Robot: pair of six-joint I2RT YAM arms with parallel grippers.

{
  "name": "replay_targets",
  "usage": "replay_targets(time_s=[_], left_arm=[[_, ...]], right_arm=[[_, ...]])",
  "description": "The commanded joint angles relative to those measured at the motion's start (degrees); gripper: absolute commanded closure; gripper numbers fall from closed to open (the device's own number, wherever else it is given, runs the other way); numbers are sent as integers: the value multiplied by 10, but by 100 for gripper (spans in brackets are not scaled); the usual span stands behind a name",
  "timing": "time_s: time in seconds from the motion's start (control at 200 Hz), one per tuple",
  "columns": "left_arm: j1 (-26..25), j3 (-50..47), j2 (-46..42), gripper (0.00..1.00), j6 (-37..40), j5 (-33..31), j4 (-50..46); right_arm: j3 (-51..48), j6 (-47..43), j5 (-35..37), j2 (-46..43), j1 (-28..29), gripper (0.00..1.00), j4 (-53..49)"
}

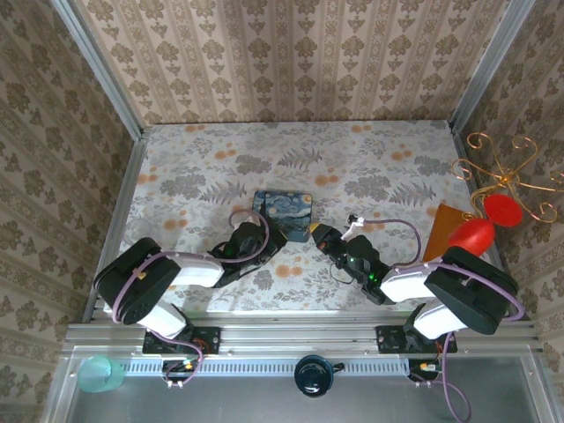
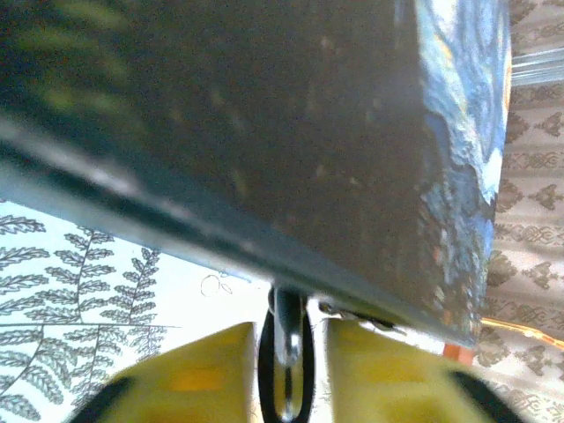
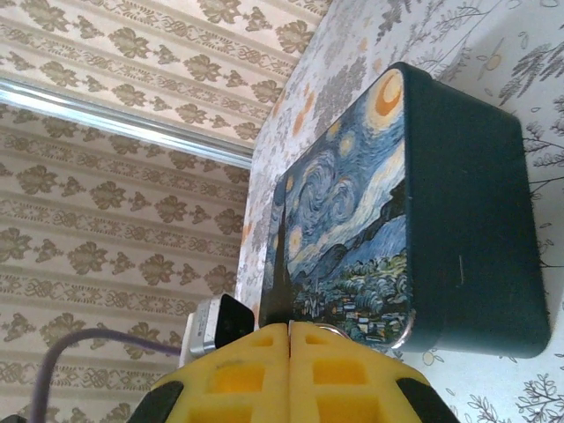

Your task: Unlock a padlock with a key

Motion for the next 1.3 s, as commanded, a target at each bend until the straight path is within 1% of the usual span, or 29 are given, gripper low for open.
replay_targets(time_s=[0.0, 0.085, 0.195, 0.255, 0.31, 0.34, 0.445, 0.645, 0.82, 0.99, 1.085, 1.21, 1.295], left_arm=[[-1, -12, -56, 61, 61, 7, -45], [-8, -26, -110, 54, 89, -20, -70], [-22, -43, -179, 50, 142, -43, -61], [-26, -45, -200, 49, 169, -31, -35], [-28, -46, -204, 49, 193, 0, 18], [-29, -46, -204, 49, 198, 14, 43], [-35, -44, -190, 49, 213, 50, 124], [-34, -47, -136, 51, 204, 77, 265], [-36, -32, -81, 54, 183, 98, 334], [-38, -24, -48, 57, 162, 102, 371], [-41, -18, -43, 60, 160, 106, 372], [-41, -13, -43, 67, 159, 107, 372], [-41, -13, -44, 75, 158, 105, 370]], right_arm=[[-3, -24, 1, 2, 3, 100, 49], [-5, -29, 12, -4, 3, 100, 48], [-6, -32, 26, -20, 4, 100, 45], [-4, -33, 30, -27, 5, 100, 42], [0, -33, 32, -28, 7, 100, 41], [2, -33, 34, -47, 8, 100, 43], [14, -31, 39, -63, 15, 100, 40], [25, -22, 49, -89, 27, 100, 29], [25, -20, 54, -100, 37, 100, 26], [25, -17, 55, -105, 41, 100, 27], [25, -17, 58, -103, 43, 100, 28], [27, -16, 57, -101, 45, 100, 32], [27, -15, 58, -100, 47, 100, 32]])
